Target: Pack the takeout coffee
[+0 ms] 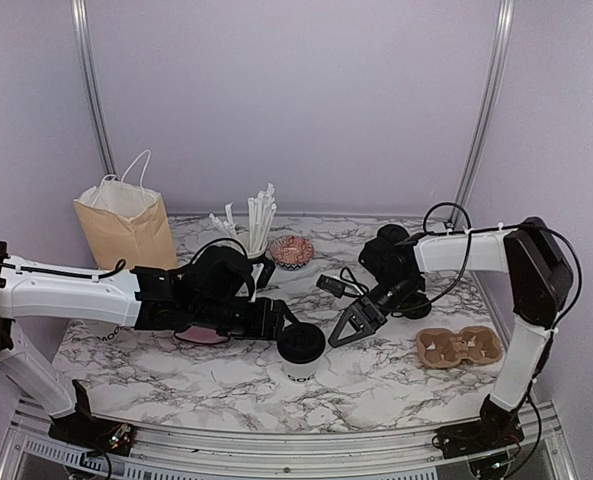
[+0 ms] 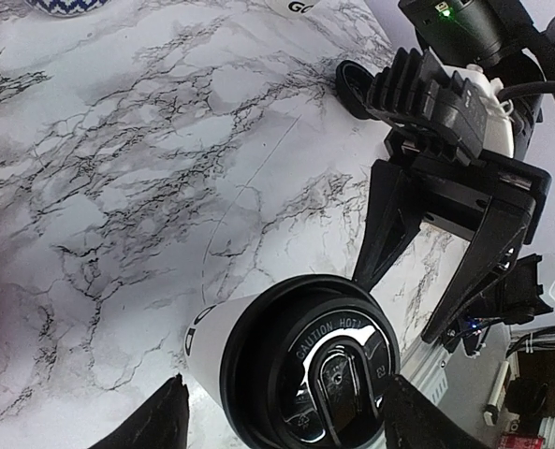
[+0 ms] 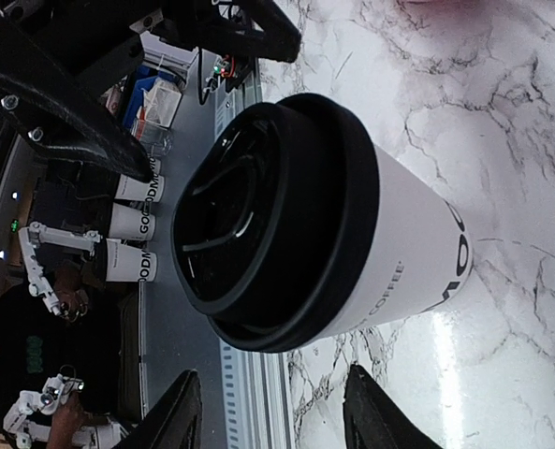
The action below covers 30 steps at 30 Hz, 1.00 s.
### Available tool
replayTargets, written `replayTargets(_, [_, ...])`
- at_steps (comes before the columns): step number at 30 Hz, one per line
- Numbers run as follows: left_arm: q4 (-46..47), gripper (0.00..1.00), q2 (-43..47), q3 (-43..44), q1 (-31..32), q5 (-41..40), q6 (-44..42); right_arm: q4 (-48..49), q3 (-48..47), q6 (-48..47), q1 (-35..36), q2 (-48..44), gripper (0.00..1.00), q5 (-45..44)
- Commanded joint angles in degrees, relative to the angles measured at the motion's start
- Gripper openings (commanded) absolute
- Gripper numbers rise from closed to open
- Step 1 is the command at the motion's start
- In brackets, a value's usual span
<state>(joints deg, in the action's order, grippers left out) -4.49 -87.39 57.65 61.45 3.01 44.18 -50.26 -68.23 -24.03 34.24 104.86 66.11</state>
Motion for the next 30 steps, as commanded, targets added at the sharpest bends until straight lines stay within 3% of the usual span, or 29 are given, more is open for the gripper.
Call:
replayTargets(1, [1.1,0.69,-0.9,-0.6,-0.1,0.9,0.0,-2.7,-3.4,-1.7,0.3,1.8,0.51,3.3])
replayTargets(11, [1.1,0.50,-4.5,-0.8,0.1,2.2,0.8,-2.6,-4.5,-0.9,1.1,4.8,0.45,4.8])
replayTargets(23, [1.2,0.44,-5.5,-3.3,0.5,0.8,1.3,-0.8,-5.5,2.5,1.9,8.9,0.40,6.2])
replayTargets(30, [1.2,0.41,-6.3,-4.0,0.6,0.9,1.5,-2.6,-7.4,1.2,2.0,10.6,0.46,9.7])
